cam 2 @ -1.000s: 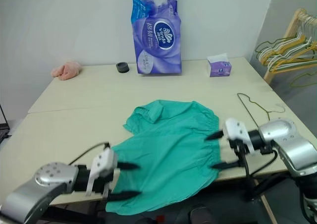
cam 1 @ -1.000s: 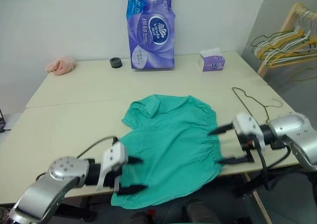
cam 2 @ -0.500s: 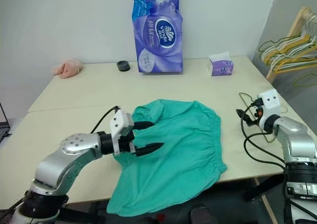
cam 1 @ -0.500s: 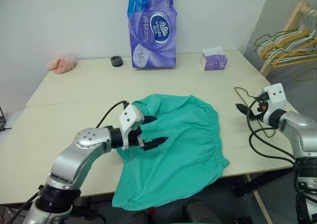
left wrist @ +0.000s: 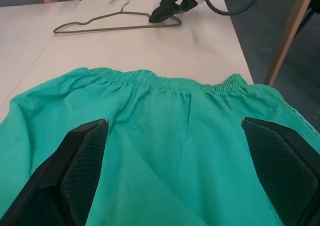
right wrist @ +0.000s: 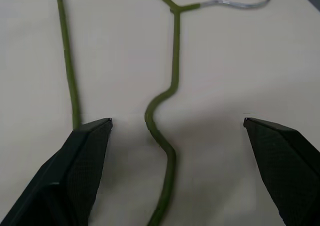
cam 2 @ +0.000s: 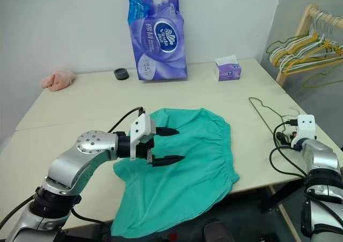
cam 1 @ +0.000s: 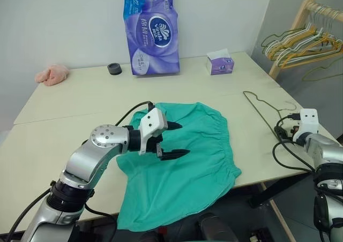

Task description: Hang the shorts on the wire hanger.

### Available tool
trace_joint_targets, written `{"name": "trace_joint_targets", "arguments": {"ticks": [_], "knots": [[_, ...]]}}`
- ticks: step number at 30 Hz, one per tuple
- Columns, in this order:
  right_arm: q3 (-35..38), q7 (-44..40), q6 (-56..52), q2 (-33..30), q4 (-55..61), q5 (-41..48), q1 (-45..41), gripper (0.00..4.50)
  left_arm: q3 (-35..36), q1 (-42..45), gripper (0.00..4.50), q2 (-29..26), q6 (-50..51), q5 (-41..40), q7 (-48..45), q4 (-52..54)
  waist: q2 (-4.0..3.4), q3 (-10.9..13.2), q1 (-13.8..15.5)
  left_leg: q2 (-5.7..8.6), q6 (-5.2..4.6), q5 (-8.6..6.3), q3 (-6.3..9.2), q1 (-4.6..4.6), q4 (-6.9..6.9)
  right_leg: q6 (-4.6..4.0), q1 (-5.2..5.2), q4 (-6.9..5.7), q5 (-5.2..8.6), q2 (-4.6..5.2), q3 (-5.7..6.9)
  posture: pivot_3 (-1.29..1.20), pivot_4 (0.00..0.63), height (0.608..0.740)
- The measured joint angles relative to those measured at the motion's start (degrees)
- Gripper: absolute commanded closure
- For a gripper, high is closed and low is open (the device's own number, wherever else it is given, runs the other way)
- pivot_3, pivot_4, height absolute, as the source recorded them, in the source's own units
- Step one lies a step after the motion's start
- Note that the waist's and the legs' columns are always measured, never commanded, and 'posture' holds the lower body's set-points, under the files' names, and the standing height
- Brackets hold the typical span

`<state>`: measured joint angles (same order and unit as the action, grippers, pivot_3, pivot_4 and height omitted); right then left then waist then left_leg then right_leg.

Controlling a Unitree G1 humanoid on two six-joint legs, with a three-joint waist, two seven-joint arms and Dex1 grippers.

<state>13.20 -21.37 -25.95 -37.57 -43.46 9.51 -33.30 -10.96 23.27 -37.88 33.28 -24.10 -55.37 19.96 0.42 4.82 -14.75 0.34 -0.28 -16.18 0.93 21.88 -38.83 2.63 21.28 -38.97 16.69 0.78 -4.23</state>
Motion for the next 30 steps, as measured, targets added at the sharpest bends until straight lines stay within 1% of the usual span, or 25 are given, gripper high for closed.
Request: {"name": "trace_joint_targets", "arguments": {"ticks": [3, 6, 12, 14, 16, 18, 24, 26, 30], "knots": [[0.0, -0.3, 0.1, -0.1, -1.9, -0.3, -1.1, 0.0, 0.0, 0.0, 0.01, 0.0, 0.0, 0.0, 0.2, 0.0, 0.0, 0.0, 0.0, 0.0, 0.0, 0.0, 0.03, -0.05, 0.0, 0.01, -0.08, 0.0, 0.0, -0.01, 0.0, -0.26, 0.05, 0.74], [0.1, -1.0, -1.1, -0.2, -3.8, -0.3, -2.6, 0.56, 0.0, 0.0, 0.0, 0.0, 0.0, 0.1, 0.3, 0.1, 0.02, 0.0, 0.0, 0.0, 0.0, 0.0, 0.04, -0.06, 0.0, 0.01, -0.11, 0.03, 0.0, -0.01, 0.0, -0.26, 0.051, 0.74], [-0.8, -2.8, -2.6, -0.2, -5.4, -0.5, -4.0, 2.64, 0.0, 0.0, 0.0, 0.0, 0.0, 0.3, 0.8, 0.1, 0.23, -0.1, 0.2, -0.01, 0.0, 0.0, 0.09, -0.1, -0.01, 0.02, -0.17, 0.04, 0.0, -0.01, 0.03, -0.26, 0.049, 0.74], [-1.1, -3.3, -2.5, -0.1, -5.8, -0.5, -4.2, 3.23, 0.0, 0.0, 0.0, 0.0, 0.0, 0.4, 0.9, 0.1, 0.31, -0.2, 0.2, -0.01, 0.0, 0.0, 0.11, -0.1, -0.01, 0.01, -0.18, 0.04, 0.0, -0.01, 0.04, -0.26, 0.048, 0.74], [-1.5, -3.7, -2.5, -0.1, -6.5, -0.6, -4.5, 3.94, 0.0, 0.0, 0.0, 0.0, 0.0, 0.4, 0.9, 0.1, 0.41, -0.3, 0.3, -0.01, 0.0, 0.0, 0.13, -0.11, -0.01, 0.01, -0.19, 0.05, 0.0, -0.01, 0.06, -0.26, 0.048, 0.74], [-1.7, -3.9, -2.5, -0.1, -6.7, -0.7, -4.7, 4.45, 0.0, 0.0, 0.0, 0.0, 0.0, 0.4, 1.0, 0.1, 0.47, -0.3, 0.3, -0.01, 0.0, 0.0, 0.15, -0.11, -0.01, 0.01, -0.2, 0.05, 0.0, -0.01, 0.07, -0.26, 0.047, 0.74], [-2.6, -5.0, -1.2, -0.1, -7.8, -2.1, -5.2, 4.45, 0.1, -0.2, 0.0, 0.0, 0.0, 0.4, 1.4, 0.1, 0.61, -0.4, 0.2, -0.02, 0.0, 0.0, 0.17, -0.11, -0.01, 0.01, -0.2, 0.05, 0.0, -0.01, 0.08, -0.26, 0.046, 0.74], [-3.9, -6.5, 0.2, -0.2, -5.7, -2.9, -4.1, 4.45, 0.2, -0.6, 0.0, 0.0, 0.0, 0.4, 2.2, 0.0, 0.61, -0.4, 0.1, -0.04, 0.0, 0.0, 0.17, -0.1, 0.0, 0.01, -0.17, 0.05, 0.0, -0.02, 0.08, -0.26, 0.046, 0.74], [-7.5, -12.3, 1.5, 0.2, 1.8, -3.7, -1.2, 4.45, 1.7, -0.7, 0.0, 1.0, 0.0, 1.0, 5.1, -1.3, 0.42, -0.3, -0.1, -0.05, 0.01, 0.0, 0.17, -0.08, 0.0, 0.02, -0.12, 0.02, 0.0, -0.03, 0.06, -0.26, 0.048, 0.74]]}}
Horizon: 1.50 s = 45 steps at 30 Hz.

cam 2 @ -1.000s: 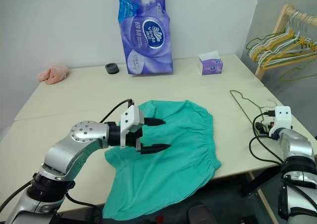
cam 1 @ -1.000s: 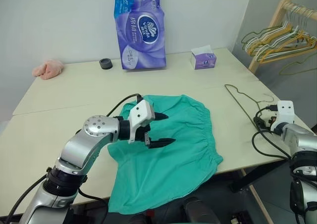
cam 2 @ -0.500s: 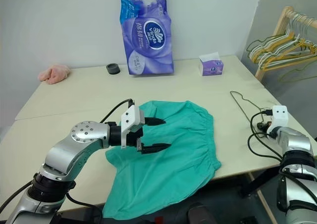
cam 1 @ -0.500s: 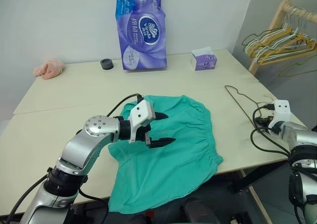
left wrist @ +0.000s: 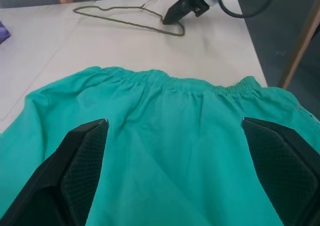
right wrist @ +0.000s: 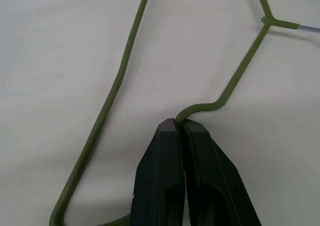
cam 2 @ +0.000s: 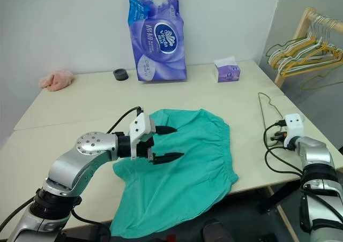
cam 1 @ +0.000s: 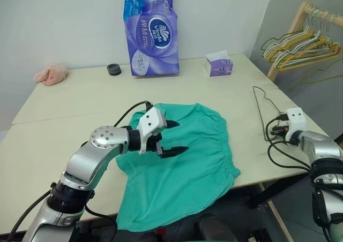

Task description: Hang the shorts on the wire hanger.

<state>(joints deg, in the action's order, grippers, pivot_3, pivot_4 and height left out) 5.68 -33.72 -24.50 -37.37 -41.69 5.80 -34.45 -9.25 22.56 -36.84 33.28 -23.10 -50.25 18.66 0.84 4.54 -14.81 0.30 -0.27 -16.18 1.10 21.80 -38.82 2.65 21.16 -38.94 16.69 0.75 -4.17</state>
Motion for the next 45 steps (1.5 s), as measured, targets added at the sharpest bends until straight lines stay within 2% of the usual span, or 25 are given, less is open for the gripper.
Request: {"name": "trace_joint_targets", "arguments": {"ticks": [6, 10, 12, 15, 22, 30, 39, 45], "knots": [[-5.0, -11.4, -4.7, -0.4, 21.2, 2.6, 1.5, 4.45, 4.5, 1.1, 0.0, 0.8, 0.0, 1.0, 4.4, -5.3, -0.22, 0.1, 0.1, 0.01, 0.0, 0.0, 0.09, 0.11, 0.0, 0.05, 0.12, -0.04, 0.02, 0.05, 0.07, -0.27, 0.048, 0.74], [-8.0, -15.8, -5.5, -2.3, 28.8, 2.5, 1.7, 4.45, 6.5, 1.3, 0.0, 0.8, 0.5, 0.5, 5.0, -6.1, -0.22, 0.1, 0.7, 0.08, 0.01, 0.0, 0.13, 0.17, 0.0, 0.08, 0.13, -0.02, 0.03, 0.3, 0.13, -0.27, 0.048, 0.74], [-11.3, -18.7, -2.5, -4.9, 32.2, 0.7, 2.3, 4.45, 8.3, 1.4, 0.0, 0.7, 1.5, 0.2, 5.9, -6.8, -0.24, 0.1, 0.8, 0.1, 0.01, 0.0, 0.13, 0.17, 0.0, 0.1, 0.14, -0.01, 0.05, 0.37, 0.15, -0.27, 0.048, 0.74], [-16.7, -21.0, 8.6, -9.1, 35.4, -5.6, 2.6, 4.45, 11.8, 2.3, 0.0, 0.5, 4.0, -0.9, 7.2, -9.9, -0.23, 0.1, 0.6, 0.09, 0.01, -0.01, 0.13, 0.16, -0.01, 0.11, 0.15, -0.02, 0.05, 0.39, 0.16, -0.27, 0.05, 0.74], [-23.8, -18.4, 34.6, -10.2, 33.4, -18.4, 1.4, 4.45, 14.3, 2.6, 0.0, -0.8, 9.5, -4.2, 5.8, -12.5, -0.23, 0.2, 0.2, 0.08, 0.02, 0.0, 0.12, 0.14, -0.01, 0.1, 0.18, -0.06, 0.04, 0.38, 0.12, -0.27, 0.052, 0.74], [-25.1, -11.2, 57.5, -8.9, 27.2, -26.2, -6.1, 4.45, 12.8, 1.5, 0.0, -3.5, 12.4, -5.8, 0.6, -13.5, -0.24, 0.2, 0.0, 0.05, 0.02, 0.0, 0.17, 0.09, 0.0, 0.08, 0.16, -0.07, 0.04, 0.41, 0.15, -0.29, 0.055, 0.74], [-27.4, -11.3, 68.3, -6.8, 25.0, -27.0, -7.3, 4.45, 10.6, 1.6, 0.0, -3.8, 12.3, -5.4, -3.2, -14.7, -0.24, 0.2, -0.5, 0.06, 0.02, 0.0, 0.18, 0.09, -0.02, 0.07, 0.13, -0.09, 0.03, 0.46, 0.15, -0.29, 0.052, 0.74], [-27.9, -12.1, 70.3, -5.8, 23.6, -27.0, -8.1, 4.45, 4.9, -1.6, 0.0, -8.0, 12.4, -5.6, -10.2, -10.1, -0.25, 0.2, -1.2, 0.06, 0.02, 0.0, 0.2, 0.05, -0.01, 0.07, 0.11, -0.11, 0.03, 0.45, 0.16, -0.29, 0.051, 0.74]]}}
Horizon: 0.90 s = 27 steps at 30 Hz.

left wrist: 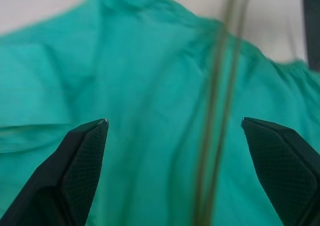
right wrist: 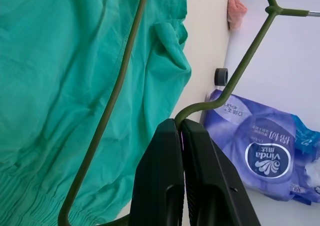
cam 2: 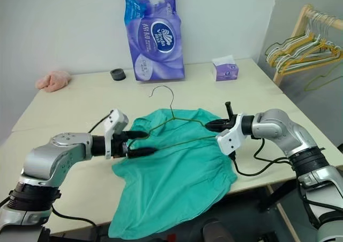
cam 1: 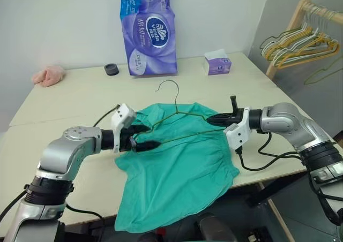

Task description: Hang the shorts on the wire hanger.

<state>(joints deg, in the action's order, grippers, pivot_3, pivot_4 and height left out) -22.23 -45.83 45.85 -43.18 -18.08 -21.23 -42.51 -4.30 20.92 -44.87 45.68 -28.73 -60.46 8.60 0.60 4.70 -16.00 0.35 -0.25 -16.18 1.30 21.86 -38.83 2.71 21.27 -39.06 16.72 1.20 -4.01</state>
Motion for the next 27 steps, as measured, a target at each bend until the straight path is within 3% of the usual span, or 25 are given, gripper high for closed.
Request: {"name": "trace_joint_targets", "arguments": {"ticks": [8, 12, 23, 27], "knots": [[-0.1, -1.0, 0.6, 0.8, -0.2, 0.2, -0.9, 4.45, -1.4, -0.1, 0.0, -1.5, -1.2, 1.7, -2.5, 0.0, 0.0, 0.0, 0.0, 0.01, 0.0, 0.0, 0.02, 0.0, -0.01, 0.0, -0.02, 0.0, 0.0, 0.0, 0.01, -0.29, 0.048, 0.74], [-0.1, -1.4, 0.7, 0.9, -0.2, 0.4, -0.9, 4.5, -2.0, -0.3, 0.94, -1.5, -1.4, 2.4, -2.9, 0.0, 0.0, 0.0, 0.0, 0.01, 0.0, 0.0, 0.03, -0.01, -0.01, 0.0, -0.02, -0.01, 0.0, 0.0, 0.02, -0.29, 0.046, 0.74], [0.1, -1.7, 0.9, 1.1, -0.2, 1.7, -0.9, 4.5, -2.2, -1.3, 4.4, -1.4, -2.2, 2.8, -4.1, 0.1, 0.0, 0.0, 0.0, 0.0, 0.0, 0.0, 0.03, -0.01, -0.01, 0.0, -0.02, -0.01, 0.0, 0.0, 0.02, -0.29, 0.043, 0.74], [0.1, -3.0, 0.9, 0.9, -0.2, 2.3, -0.9, 4.5, -2.2, -1.8, 4.47, -1.2, -2.3, 2.7, -4.1, 0.4, 0.0, 0.0, 0.0, 0.0, 0.0, 0.0, 0.03, -0.01, -0.01, 0.0, -0.02, -0.01, 0.0, 0.0, 0.02, -0.29, 0.043, 0.74]]}}
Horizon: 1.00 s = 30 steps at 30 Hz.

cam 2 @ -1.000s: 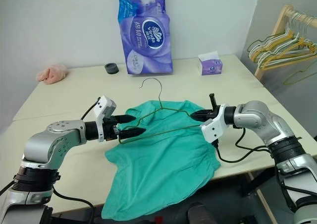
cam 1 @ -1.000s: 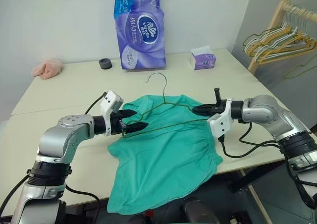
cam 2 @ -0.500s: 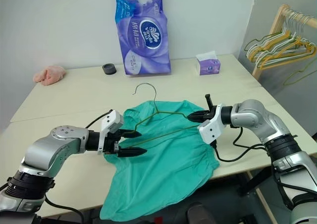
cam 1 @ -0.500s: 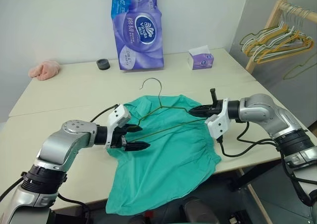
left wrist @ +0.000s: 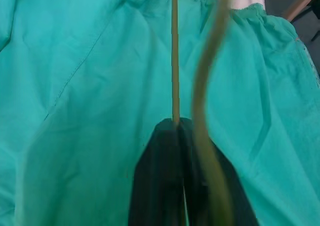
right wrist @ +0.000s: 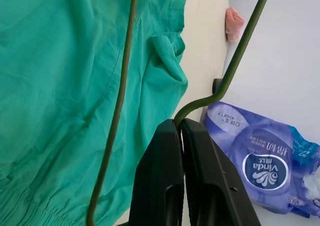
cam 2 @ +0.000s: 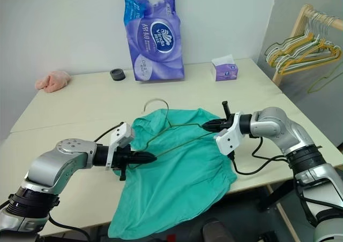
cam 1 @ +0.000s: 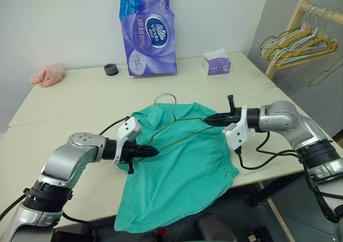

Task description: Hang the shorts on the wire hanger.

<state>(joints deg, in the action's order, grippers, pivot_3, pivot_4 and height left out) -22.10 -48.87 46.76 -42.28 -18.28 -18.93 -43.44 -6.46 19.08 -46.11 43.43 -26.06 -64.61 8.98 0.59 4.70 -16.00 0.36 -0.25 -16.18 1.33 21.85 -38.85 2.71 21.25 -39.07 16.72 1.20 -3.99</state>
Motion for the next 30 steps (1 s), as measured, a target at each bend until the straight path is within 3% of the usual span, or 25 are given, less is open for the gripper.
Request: {"name": "trace_joint_targets", "arguments": {"ticks": [1, 4, 11, 15, 21, 30], "knots": [[0.0, -0.8, 0.0, -0.1, 0.1, 0.4, 0.0, 4.5, 0.0, 0.0, 4.47, 0.0, 0.0, 0.0, 0.0, 0.0, 0.0, 0.0, 0.0, 0.0, 0.0, 0.0, 0.0, 0.0, 0.0, 0.0, 0.0, 0.0, 0.0, 0.0, 0.0, -0.29, 0.043, 0.74], [0.0, -3.1, -0.7, -0.5, 0.7, 3.3, 0.2, 3.79, 0.0, -0.2, 4.5, 0.2, 0.0, -0.1, 0.0, 0.2, 0.0, 0.0, 0.0, 0.0, 0.0, 0.0, 0.0, 0.0, 0.0, 0.0, 0.0, 0.0, 0.0, 0.0, 0.0, -0.29, 0.043, 0.74], [0.0, -12.4, -9.1, -3.0, 6.7, 12.6, 2.7, 1.45, 0.0, -0.3, 4.5, 0.3, -0.1, -0.3, 0.0, 1.3, 0.0, 0.0, 0.0, 0.0, 0.0, 0.0, 0.03, 0.0, -0.01, 0.0, -0.02, 0.0, 0.0, 0.02, 0.02, -0.29, 0.046, 0.74], [1.6, -16.6, -26.5, -2.8, 13.3, 21.6, 3.4, 0.1, -0.5, -0.1, 4.5, 0.3, -1.3, 0.1, 0.0, 2.7, -0.03, 0.0, 0.0, -0.02, 0.0, 0.0, 0.06, 0.0, -0.01, 0.0, -0.02, -0.01, 0.0, 0.02, 0.04, -0.29, 0.046, 0.74], [5.9, -23.9, -57.5, -10.1, 23.6, 32.3, 3.3, 0.04, -2.0, -0.1, 4.5, -1.6, -3.0, 1.9, -1.1, 3.8, -0.03, 0.0, 0.6, -0.01, 0.0, 0.0, 0.12, 0.02, -0.01, -0.01, -0.04, 0.04, 0.0, 0.07, 0.14, -0.29, 0.046, 0.74], [3.6, -25.9, -71.3, -7.8, 29.0, 32.9, 3.3, 0.04, -3.3, 0.6, 4.5, -2.0, -4.8, 3.2, -2.5, 4.2, -0.03, 0.0, 0.2, 0.0, 0.0, 0.0, 0.08, 0.05, 0.0, 0.0, 0.02, 0.04, 0.01, 0.05, 0.1, -0.31, 0.048, 0.74]]}}
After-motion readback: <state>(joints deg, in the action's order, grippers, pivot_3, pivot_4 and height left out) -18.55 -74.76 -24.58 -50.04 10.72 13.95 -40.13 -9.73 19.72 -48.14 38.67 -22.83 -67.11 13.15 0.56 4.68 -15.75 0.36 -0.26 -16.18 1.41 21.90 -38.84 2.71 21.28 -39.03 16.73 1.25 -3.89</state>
